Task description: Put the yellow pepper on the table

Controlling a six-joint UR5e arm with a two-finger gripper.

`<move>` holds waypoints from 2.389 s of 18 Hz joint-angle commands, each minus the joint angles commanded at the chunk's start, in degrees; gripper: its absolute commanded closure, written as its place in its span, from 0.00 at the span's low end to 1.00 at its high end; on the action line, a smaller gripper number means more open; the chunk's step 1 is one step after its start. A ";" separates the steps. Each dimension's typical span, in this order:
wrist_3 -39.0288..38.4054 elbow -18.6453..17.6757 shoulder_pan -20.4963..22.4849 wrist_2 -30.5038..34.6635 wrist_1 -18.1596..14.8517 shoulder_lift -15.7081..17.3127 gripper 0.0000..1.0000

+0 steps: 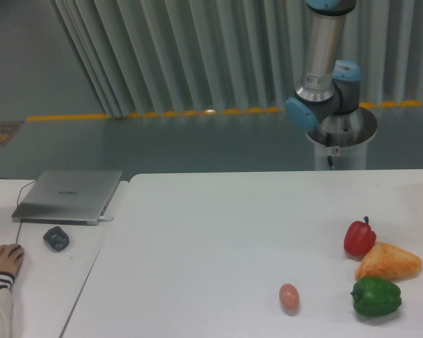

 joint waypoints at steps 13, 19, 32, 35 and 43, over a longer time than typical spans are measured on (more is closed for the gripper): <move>-13.99 -0.79 0.62 1.86 2.38 -4.31 0.00; -14.43 -1.58 0.44 1.95 2.47 -5.36 0.00; -14.34 -3.43 0.09 2.03 2.73 -6.51 0.02; -14.34 -3.34 0.18 2.03 2.73 -6.51 0.20; -13.82 -2.55 0.36 1.86 2.65 -6.25 0.45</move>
